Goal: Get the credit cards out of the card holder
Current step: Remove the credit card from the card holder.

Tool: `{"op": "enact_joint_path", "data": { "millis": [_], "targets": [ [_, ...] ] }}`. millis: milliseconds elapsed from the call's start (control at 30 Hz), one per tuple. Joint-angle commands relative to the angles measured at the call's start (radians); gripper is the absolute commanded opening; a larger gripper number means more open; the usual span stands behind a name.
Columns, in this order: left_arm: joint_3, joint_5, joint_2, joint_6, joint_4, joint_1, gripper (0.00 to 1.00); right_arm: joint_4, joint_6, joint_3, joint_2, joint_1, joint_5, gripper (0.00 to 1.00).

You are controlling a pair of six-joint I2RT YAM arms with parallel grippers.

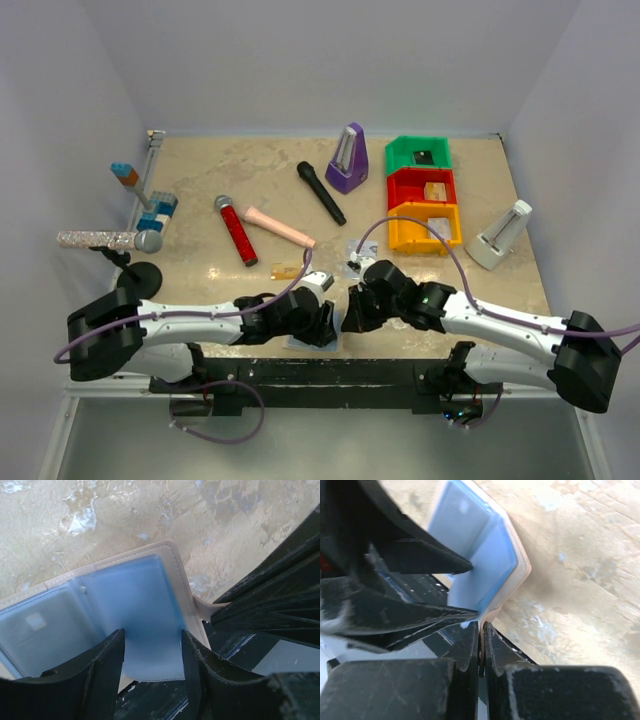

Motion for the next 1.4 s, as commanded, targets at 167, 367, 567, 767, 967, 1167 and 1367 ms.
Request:
{"op": "enact_joint_path", "data": {
  "millis": [167,367,567,767,967,1167,1367],
  "targets": [
    [0.034,0.011,-0.037,0.026,0.057,-0.005,0.57,-0.043,0.076,-0.047,0.018,0.005,0.09,0.0],
    [-0.039,-0.089,-0.182,-0.014,0.005,-0.002,0.61,-0.027,0.085,-0.064,0.02,0.005,0.094,0.0],
    [-0.072,-0.21,-0.256,-0.074,-0.127,0.003,0.64,-0.004,0.085,-0.073,0.032,0.005,0.085,0.0],
    [-0.075,-0.236,-0.21,-0.124,-0.191,0.003,0.66,0.014,0.086,-0.078,0.043,0.005,0.076,0.0],
    [-0.081,-0.255,-0.195,-0.149,-0.218,0.003,0.66,0.025,0.086,-0.082,0.046,0.005,0.071,0.0],
    [-0.087,-0.221,-0.178,-0.14,-0.185,0.003,0.66,0.028,0.085,-0.079,0.052,0.005,0.067,0.0],
    [-0.09,-0.201,-0.152,-0.137,-0.164,0.003,0.66,0.031,0.082,-0.076,0.057,0.005,0.064,0.0]
  ]
}}
